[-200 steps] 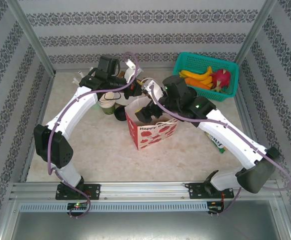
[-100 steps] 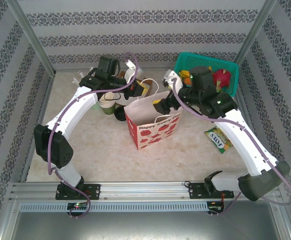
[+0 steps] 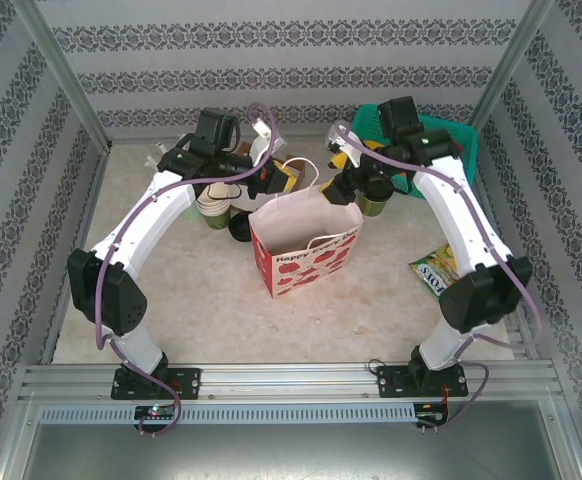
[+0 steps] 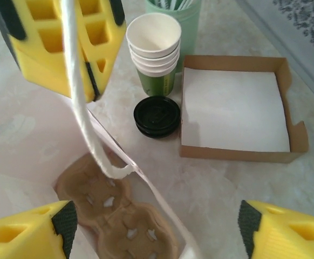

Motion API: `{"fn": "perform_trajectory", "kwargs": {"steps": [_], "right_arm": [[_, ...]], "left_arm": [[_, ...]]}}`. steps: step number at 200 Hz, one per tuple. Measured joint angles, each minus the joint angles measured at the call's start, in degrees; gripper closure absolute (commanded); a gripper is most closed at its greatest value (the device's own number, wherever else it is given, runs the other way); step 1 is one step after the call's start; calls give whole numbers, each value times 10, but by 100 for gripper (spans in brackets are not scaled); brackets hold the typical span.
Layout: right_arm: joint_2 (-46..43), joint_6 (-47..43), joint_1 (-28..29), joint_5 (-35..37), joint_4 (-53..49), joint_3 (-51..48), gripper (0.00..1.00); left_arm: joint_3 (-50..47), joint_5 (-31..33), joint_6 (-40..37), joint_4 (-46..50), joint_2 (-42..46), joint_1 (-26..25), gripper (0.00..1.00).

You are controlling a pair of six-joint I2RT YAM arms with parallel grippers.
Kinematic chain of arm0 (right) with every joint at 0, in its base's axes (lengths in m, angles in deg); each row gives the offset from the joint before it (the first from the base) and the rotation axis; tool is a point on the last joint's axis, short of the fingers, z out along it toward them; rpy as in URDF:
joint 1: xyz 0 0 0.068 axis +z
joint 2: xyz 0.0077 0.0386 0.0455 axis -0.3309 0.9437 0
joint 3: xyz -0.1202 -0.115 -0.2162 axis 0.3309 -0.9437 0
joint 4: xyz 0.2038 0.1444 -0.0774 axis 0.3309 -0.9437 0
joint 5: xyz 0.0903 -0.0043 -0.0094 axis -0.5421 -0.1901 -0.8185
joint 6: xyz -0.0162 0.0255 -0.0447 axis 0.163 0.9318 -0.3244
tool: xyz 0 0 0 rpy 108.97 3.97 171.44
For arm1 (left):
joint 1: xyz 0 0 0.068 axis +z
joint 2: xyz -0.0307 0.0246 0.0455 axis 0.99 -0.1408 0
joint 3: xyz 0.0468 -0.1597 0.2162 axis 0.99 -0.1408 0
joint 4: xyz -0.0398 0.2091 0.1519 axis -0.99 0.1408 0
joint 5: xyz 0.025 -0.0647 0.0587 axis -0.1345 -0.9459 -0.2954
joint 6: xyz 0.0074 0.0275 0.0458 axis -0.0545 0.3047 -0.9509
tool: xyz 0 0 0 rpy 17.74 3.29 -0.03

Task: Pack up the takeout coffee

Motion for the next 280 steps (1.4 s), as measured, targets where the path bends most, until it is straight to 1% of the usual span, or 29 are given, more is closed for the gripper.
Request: {"fn": "perform_trajectory", "kwargs": {"steps": [18, 43, 83, 103, 121, 167, 181, 193, 206, 210, 220, 235, 247, 261, 266, 274, 280], "right_arm": [[32, -46, 5, -5, -40, 30, 22], [55, -96, 19, -5, -66, 40, 22], [87, -155, 37, -7, -82, 67, 28], [94, -178, 45, -7, -84, 68, 33], [97, -193, 45, -7, -84, 68, 42], [97, -209, 45, -3, -79, 68, 71], [97, -210, 45, 0, -77, 68, 75], [96, -207, 45, 2, -76, 68, 77], [93, -205, 45, 2, -76, 67, 90], [90, -206, 45, 2, -75, 64, 92], [82, -202, 45, 2, -76, 57, 100], [62, -195, 45, 2, -75, 35, 100], [42, -188, 45, 2, -73, 14, 100], [17, -171, 45, 5, -68, -10, 100], [7, -161, 45, 6, -63, -20, 100], [-8, -146, 46, 8, -56, -37, 100], [-21, -130, 47, 11, -47, -51, 100]], "left_arm": [[5, 0, -2, 2, -3, 0, 100], [6, 0, -4, 5, -4, 0, 100], [13, -1, -5, 9, -13, 0, 99], [13, 0, -6, 10, -15, 0, 99], [13, 0, -6, 12, -15, 0, 99], [13, -5, -12, 15, -15, 0, 95], [13, -10, -13, 17, -15, 0, 93], [13, -15, -14, 17, -15, 0, 92], [13, -20, -14, 17, -15, 0, 91], [13, -21, -14, 17, -15, 0, 91], [13, -25, -14, 17, -14, 0, 90], [13, -30, -14, 17, -9, 0, 87], [10, -30, -13, 14, -1, 0, 82], [3, -28, -7, 9, 14, 0, 78], [0, -26, -3, 5, 21, 0, 74], [-5, -21, 5, -1, 30, 0, 65], [-10, -14, 15, -10, 37, 0, 62]]}}
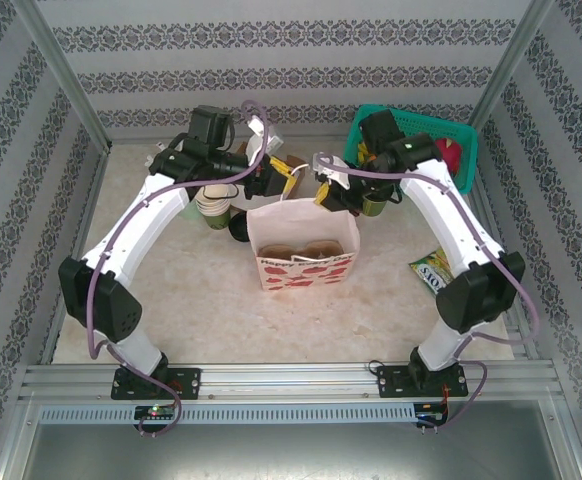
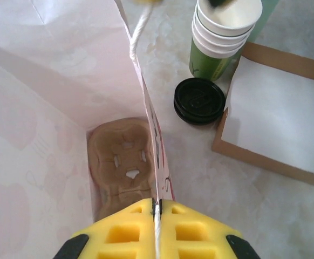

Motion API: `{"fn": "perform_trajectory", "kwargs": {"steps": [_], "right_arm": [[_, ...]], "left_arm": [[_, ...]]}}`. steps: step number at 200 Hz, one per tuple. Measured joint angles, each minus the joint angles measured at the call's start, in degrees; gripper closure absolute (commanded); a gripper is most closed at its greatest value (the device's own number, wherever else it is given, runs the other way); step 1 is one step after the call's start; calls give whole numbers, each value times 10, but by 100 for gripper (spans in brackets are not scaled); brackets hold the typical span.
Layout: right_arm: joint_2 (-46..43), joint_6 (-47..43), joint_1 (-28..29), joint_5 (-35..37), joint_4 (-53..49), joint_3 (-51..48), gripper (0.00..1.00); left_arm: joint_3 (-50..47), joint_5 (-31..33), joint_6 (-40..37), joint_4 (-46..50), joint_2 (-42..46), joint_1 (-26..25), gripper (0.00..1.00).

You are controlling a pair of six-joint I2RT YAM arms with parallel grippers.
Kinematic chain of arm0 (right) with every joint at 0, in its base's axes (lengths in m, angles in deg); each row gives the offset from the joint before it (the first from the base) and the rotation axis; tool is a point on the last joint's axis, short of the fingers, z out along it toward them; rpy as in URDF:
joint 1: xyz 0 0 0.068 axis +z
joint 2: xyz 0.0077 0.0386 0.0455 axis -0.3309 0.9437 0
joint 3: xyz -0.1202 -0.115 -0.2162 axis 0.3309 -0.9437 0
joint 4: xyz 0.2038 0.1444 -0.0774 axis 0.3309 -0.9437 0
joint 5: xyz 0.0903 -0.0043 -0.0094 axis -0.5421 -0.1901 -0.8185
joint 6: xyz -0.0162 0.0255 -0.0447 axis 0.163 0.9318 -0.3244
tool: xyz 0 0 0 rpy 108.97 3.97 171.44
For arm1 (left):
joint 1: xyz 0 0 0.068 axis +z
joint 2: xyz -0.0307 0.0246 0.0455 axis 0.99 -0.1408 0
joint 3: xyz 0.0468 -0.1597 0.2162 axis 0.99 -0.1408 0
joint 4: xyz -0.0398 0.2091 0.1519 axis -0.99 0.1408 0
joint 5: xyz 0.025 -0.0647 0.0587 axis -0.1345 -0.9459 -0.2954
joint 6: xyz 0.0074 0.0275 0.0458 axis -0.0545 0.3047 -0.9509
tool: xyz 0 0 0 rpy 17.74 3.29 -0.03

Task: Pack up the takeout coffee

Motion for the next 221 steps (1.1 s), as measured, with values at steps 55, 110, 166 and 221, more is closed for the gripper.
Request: {"fn": "perform_trajectory", "kwargs": {"steps": [55, 110, 166, 221], "right_arm": [[-113, 196, 23, 59, 98, -124, 100], [-236, 423, 57, 193, 150, -219, 100], [-333, 672, 76, 344, 236, -347, 100], [-317, 823, 97, 401, 282, -363, 100]], "left_arm": [[-85, 153, 112, -99, 69, 0, 0], [-109, 388, 236, -113, 97, 0, 0], [-125, 538, 325, -84, 115, 0, 0], [-128, 563, 342, -70, 115, 0, 0]]}}
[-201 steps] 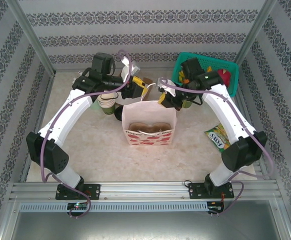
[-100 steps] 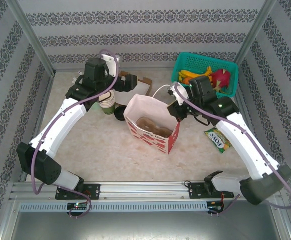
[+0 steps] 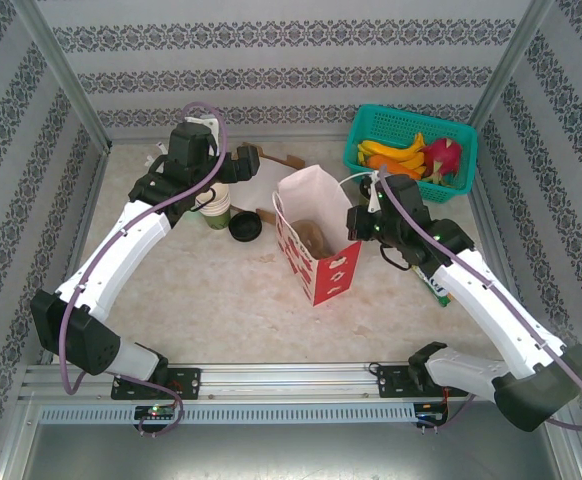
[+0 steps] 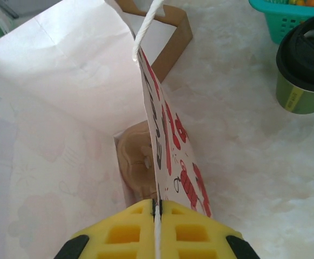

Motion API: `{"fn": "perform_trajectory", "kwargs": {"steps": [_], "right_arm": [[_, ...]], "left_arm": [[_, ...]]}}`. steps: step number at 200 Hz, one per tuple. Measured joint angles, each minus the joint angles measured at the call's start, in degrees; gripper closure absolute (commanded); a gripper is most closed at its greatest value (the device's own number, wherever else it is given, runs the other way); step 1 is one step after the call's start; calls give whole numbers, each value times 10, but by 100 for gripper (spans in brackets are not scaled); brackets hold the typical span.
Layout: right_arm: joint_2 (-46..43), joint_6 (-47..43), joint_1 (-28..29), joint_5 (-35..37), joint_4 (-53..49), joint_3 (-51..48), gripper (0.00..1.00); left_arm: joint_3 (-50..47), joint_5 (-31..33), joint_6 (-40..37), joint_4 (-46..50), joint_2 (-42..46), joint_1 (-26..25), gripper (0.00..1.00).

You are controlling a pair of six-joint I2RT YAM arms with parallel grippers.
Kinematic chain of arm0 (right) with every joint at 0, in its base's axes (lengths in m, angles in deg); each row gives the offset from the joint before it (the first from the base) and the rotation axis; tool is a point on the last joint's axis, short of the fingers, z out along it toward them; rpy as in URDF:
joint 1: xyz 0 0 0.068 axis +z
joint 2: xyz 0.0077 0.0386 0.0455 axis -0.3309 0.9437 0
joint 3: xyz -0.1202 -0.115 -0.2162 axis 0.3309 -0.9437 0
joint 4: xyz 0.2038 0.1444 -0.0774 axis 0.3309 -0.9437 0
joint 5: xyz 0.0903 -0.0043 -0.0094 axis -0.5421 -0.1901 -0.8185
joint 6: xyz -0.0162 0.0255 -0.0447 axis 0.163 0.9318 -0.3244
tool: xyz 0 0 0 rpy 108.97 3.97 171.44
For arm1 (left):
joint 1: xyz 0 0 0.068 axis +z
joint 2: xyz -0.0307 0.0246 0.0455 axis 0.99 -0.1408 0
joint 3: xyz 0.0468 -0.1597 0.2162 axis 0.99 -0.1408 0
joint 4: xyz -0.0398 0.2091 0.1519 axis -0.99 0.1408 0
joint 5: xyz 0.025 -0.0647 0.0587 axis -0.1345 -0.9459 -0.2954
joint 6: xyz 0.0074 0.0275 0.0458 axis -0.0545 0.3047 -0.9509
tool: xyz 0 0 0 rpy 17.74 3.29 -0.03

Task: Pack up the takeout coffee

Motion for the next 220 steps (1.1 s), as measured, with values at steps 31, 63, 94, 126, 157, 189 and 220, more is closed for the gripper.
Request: {"fn": "perform_trajectory", "kwargs": {"steps": [31, 63, 94, 126, 157, 189, 220], "right_arm": [[2, 52, 18, 7, 36, -15, 100], [14, 94, 43, 23, 61, -19, 100], [31, 127, 70, 62, 62, -7, 100], [66, 155, 92, 93, 38, 32, 100], [88, 178, 104, 114, 19, 56, 100], [91, 205, 116, 146, 9, 59, 100], [91, 226, 134, 174, 6, 60, 100]], "left_arm": [[-5, 9, 8, 1, 0, 0, 0], [-11, 12, 15, 3, 0, 0, 0], [-15, 17, 17, 6, 0, 0, 0], [-20, 40, 26, 12, 2, 0, 0], [-53, 67, 51, 23, 8, 0, 0], [-82, 84, 99, 49, 8, 0, 0], [-123, 71, 162, 56, 8, 0, 0]]}}
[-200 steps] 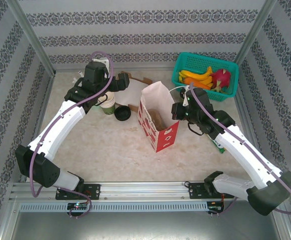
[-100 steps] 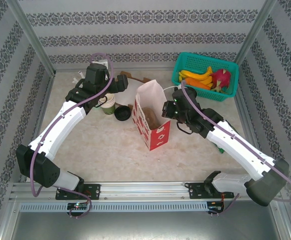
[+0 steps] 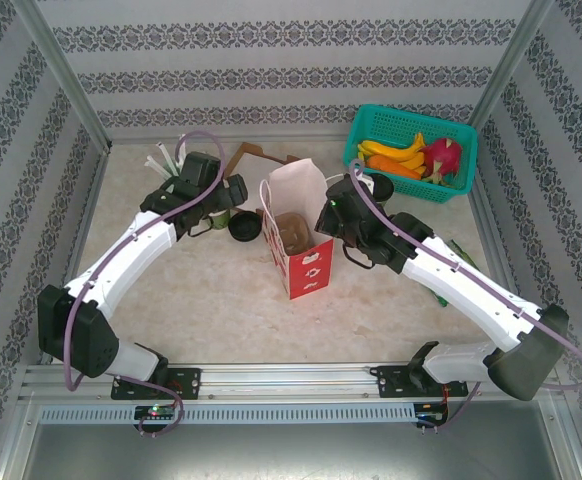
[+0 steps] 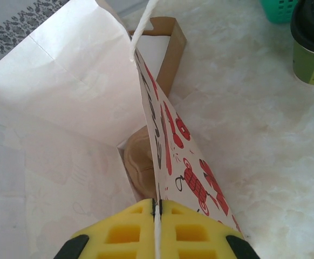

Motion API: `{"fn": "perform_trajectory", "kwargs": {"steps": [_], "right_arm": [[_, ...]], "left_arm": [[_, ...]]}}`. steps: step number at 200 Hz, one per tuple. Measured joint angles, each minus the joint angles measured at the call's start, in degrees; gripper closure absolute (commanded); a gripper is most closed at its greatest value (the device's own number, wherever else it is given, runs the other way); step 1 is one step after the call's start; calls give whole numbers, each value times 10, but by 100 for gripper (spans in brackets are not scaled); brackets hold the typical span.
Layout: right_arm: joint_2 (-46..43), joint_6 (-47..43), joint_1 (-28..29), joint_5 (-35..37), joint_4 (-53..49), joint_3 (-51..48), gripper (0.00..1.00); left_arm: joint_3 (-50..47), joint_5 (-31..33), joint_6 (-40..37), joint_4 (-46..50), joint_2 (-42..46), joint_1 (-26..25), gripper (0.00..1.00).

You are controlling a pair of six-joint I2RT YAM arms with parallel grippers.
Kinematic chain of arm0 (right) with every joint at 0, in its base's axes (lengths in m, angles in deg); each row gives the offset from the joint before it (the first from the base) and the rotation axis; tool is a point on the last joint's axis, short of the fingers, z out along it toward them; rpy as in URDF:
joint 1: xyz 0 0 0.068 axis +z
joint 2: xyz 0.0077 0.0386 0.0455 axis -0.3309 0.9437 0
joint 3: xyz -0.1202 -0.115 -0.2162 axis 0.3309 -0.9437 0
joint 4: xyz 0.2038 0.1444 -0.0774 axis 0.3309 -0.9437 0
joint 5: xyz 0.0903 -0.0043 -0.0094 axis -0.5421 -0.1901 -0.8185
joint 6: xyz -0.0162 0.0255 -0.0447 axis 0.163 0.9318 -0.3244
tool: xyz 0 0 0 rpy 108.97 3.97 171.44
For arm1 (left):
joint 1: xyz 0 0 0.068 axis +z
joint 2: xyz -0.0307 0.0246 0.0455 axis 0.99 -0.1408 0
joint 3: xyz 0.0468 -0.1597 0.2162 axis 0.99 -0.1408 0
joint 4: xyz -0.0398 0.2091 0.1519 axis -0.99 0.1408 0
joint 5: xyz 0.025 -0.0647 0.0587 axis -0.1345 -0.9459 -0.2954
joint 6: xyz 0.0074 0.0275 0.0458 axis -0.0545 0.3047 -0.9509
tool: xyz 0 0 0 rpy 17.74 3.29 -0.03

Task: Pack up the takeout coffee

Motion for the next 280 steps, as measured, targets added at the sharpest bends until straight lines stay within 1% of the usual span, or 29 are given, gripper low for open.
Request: {"fn": "perform_trajectory", "kwargs": {"steps": [26, 59, 95, 124, 135, 168, 191, 208, 223, 233, 244, 266, 268, 270, 271, 280], "right_arm": [[3, 8, 0, 9, 1, 0, 100], [7, 12, 0, 10, 4, 2, 100], [10, 12, 0, 10, 11, 2, 99], [10, 12, 0, 10, 14, 2, 93], [10, 11, -1, 9, 14, 2, 88], [12, -7, -8, -12, 16, 2, 79], [16, -23, -14, -30, 13, 2, 70], [17, -41, -24, -45, 7, 2, 56], [16, -68, -35, -69, 2, 2, 52], [12, -92, -45, -85, -3, 2, 46], [4, -110, -54, -100, -8, 2, 37], [-26, -166, -73, -139, -21, 6, 15], [-28, -170, -74, -142, -23, 7, 12], [-31, -170, -76, -145, -25, 10, 5], [-32, -174, -77, -149, -26, 11, 4], [-40, -197, -83, -165, -34, 23, 2]], "left_arm": [[-30, -47, 39, -2, -5, -1, 0], [-24, -94, 61, -24, -39, -2, 0], [9, -115, 65, -42, -95, -2, 0], [40, -125, 65, -47, -125, -2, 0], [49, -126, 65, -50, -132, -2, 1], [62, -128, 65, -54, -151, -2, 1], [64, -126, 67, -53, -156, -2, 1], [64, -118, 70, -53, -156, -2, 0], [63, -108, 73, -53, -156, -2, 1], [63, -103, 74, -53, -153, -2, 0], [63, -101, 74, -53, -150, -2, 1], [63, -93, 74, -54, -140, -2, 1], [62, -92, 74, -54, -138, -2, 0], [62, -92, 74, -54, -137, -2, 1], [62, -92, 75, -54, -137, -2, 1], [58, -88, 76, -55, -130, -2, 1]]}}
